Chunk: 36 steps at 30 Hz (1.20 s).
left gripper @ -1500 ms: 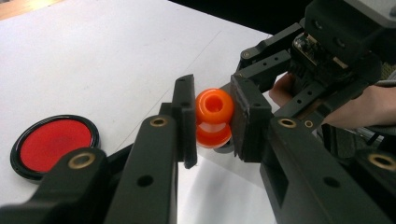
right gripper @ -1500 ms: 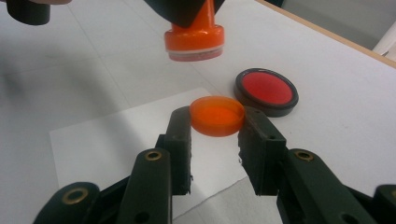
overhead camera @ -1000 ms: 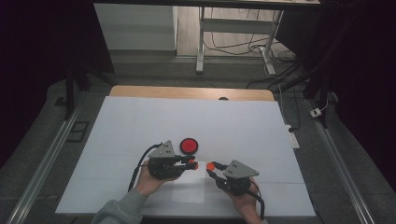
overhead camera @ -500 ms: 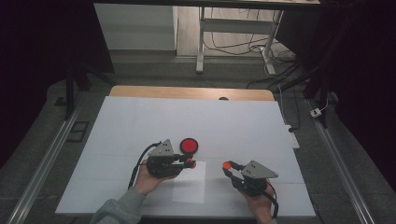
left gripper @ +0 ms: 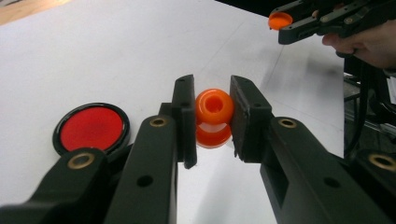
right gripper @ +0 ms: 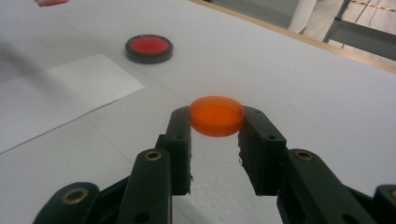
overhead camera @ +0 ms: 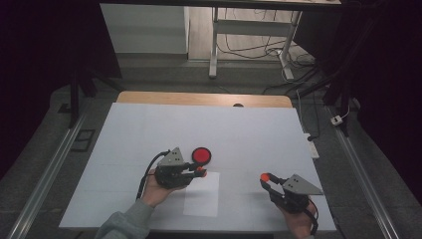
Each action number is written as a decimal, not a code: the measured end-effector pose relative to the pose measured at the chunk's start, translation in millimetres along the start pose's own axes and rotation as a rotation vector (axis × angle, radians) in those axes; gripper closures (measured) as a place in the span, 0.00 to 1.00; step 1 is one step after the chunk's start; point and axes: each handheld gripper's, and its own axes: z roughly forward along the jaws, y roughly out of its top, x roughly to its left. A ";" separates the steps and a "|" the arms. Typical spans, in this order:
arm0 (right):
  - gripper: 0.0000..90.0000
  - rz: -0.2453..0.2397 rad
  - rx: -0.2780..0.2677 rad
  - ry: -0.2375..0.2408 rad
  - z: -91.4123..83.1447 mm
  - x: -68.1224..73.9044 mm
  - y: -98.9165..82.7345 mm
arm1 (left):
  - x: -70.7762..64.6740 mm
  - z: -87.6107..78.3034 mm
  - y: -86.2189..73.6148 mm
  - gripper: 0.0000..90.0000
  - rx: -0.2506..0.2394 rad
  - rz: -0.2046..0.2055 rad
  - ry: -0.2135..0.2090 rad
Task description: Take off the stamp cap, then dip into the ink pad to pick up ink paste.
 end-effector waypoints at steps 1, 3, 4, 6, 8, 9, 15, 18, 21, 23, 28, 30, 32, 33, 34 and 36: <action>0.72 0.005 0.000 -0.005 -1.2 -2.5 -0.6 | 0.7 -0.9 0.3 0.80 -0.001 0.003 0.004; 0.72 0.019 -0.002 -0.014 -3.0 -7.1 -1.8 | 2.4 -2.9 0.7 0.80 -0.005 0.001 0.014; 0.72 0.021 0.000 -0.017 -3.5 -9.0 -2.3 | 3.3 -3.8 0.8 0.80 -0.008 -0.002 0.017; 0.72 0.025 0.004 -0.021 -3.2 -11.8 -3.4 | 5.1 -5.7 0.9 0.80 -0.009 -0.004 0.027; 0.72 0.021 0.009 -0.021 -2.3 -13.3 -3.9 | 6.4 -7.5 1.4 0.80 -0.016 -0.005 0.030; 0.72 0.014 0.013 -0.024 -2.4 -13.6 -3.7 | 6.9 -8.2 2.1 0.80 -0.020 -0.004 0.032; 0.72 0.020 0.010 -0.025 -4.1 -15.4 -3.6 | 8.3 -10.9 5.9 0.80 -0.031 0.007 0.047; 0.72 0.028 0.005 -0.023 -3.4 -16.7 -3.5 | 10.2 -12.8 5.9 0.80 -0.034 0.002 0.054; 0.72 0.034 0.001 -0.022 -3.6 -17.2 -3.2 | 11.7 -13.4 5.9 0.80 -0.037 -0.002 0.059; 0.72 0.032 0.001 -0.021 -3.6 -17.0 -3.2 | 12.9 -13.0 6.3 0.80 -0.036 -0.004 0.061; 0.72 0.035 0.000 -0.022 -4.9 -17.0 -3.3 | 15.5 -10.0 7.9 0.80 -0.034 -0.010 0.069; 0.72 0.038 -0.003 -0.022 -5.3 -17.2 -3.4 | 17.0 -9.3 8.2 0.80 -0.034 -0.011 0.074; 0.72 0.036 -0.001 -0.024 -5.8 -17.4 -3.8 | 19.1 -9.0 8.2 0.80 -0.031 -0.014 0.079; 0.72 0.038 -0.002 -0.025 -6.0 -17.5 -3.9 | 20.1 -8.8 8.3 0.80 -0.032 -0.015 0.081; 0.72 0.040 -0.003 -0.026 -6.0 -17.8 -3.9 | 20.9 -8.7 8.5 0.80 -0.031 -0.016 0.084; 0.72 0.043 -0.007 -0.023 -6.1 -18.6 -3.6 | 22.2 -8.0 8.8 0.80 -0.032 -0.023 0.089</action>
